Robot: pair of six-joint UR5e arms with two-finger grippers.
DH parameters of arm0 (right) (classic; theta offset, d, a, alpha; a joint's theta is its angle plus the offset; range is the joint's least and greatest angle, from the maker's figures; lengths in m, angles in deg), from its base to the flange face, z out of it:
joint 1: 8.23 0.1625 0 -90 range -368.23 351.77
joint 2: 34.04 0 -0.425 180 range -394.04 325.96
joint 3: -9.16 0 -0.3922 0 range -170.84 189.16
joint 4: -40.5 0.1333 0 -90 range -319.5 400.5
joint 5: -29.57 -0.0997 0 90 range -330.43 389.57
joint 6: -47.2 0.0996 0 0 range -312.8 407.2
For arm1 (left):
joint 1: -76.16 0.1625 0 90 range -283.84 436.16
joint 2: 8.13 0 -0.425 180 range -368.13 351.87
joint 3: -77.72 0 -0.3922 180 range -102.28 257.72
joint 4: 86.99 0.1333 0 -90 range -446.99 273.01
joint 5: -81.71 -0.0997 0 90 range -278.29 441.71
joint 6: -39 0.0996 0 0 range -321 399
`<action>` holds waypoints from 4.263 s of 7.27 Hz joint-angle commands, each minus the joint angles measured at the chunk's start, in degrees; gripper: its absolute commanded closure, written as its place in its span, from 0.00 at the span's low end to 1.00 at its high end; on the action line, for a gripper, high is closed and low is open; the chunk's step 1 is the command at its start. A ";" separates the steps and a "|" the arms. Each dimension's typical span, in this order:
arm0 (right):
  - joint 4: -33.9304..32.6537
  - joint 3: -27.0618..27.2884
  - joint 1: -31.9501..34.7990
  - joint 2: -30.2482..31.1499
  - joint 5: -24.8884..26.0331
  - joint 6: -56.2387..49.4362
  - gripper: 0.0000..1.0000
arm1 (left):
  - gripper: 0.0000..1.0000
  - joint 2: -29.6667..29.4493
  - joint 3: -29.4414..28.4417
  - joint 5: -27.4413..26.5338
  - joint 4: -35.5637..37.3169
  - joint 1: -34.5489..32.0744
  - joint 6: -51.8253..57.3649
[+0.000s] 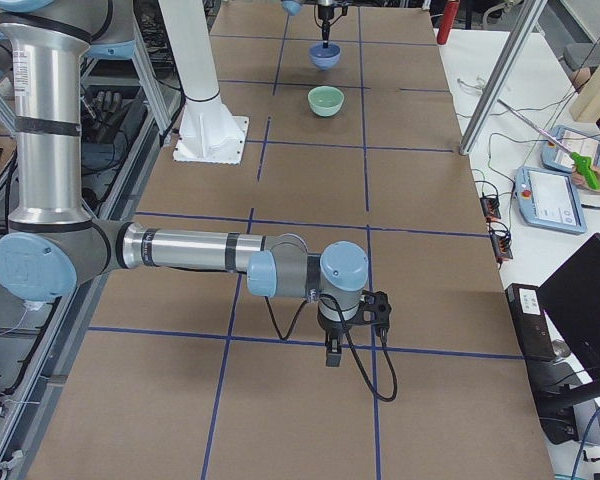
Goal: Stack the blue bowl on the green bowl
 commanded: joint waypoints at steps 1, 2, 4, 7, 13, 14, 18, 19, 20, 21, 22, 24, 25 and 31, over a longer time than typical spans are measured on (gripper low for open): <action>0.00 0.00 0.00 0.00 -0.06 0.00 0.00 | 1.00 1.58 6.34 5.25 4.83 -4.95 0.67; 0.00 0.00 0.00 0.00 0.03 0.00 0.00 | 1.00 1.50 12.89 5.26 15.15 -5.60 6.42; 0.00 0.00 0.00 0.00 0.03 0.00 0.00 | 1.00 0.01 23.99 5.09 33.46 -10.68 11.83; 0.00 0.00 0.00 0.00 0.03 0.00 0.00 | 1.00 -8.23 28.60 4.47 45.63 -10.27 8.10; -0.08 0.00 0.00 0.00 0.03 0.00 0.00 | 1.00 -23.64 14.92 -5.71 29.71 12.14 -25.58; 0.00 0.00 0.00 0.00 -0.06 0.00 0.00 | 1.00 -23.64 13.41 -6.07 28.79 13.02 -25.60; 0.00 0.00 0.00 0.00 -0.06 0.00 0.00 | 1.00 -24.34 9.37 -7.92 25.21 15.58 -25.77; 0.00 0.00 0.00 0.00 0.03 0.00 0.00 | 1.00 -24.34 8.66 -7.92 24.75 15.93 -25.78; 0.00 0.00 0.00 0.00 -0.06 0.00 0.00 | 1.00 -24.43 8.65 -7.92 24.65 15.93 -25.78; 0.00 0.00 0.00 0.00 0.03 0.00 0.00 | 0.75 -24.43 8.39 -8.01 24.65 15.93 -25.34; 0.00 0.00 0.00 0.00 0.03 0.00 0.00 | 0.01 -24.52 7.87 -8.01 23.52 16.02 -25.16; 0.00 0.00 0.00 0.00 0.03 0.00 0.00 | 0.00 -24.52 8.04 -8.01 22.90 16.02 -24.99; -0.08 0.00 0.00 0.00 0.03 0.00 0.00 | 0.00 -24.43 8.91 -8.01 22.90 15.84 -24.90; -0.08 0.00 0.00 0.00 0.03 0.00 0.00 | 0.00 -23.64 14.46 -7.57 36.14 -2.24 7.28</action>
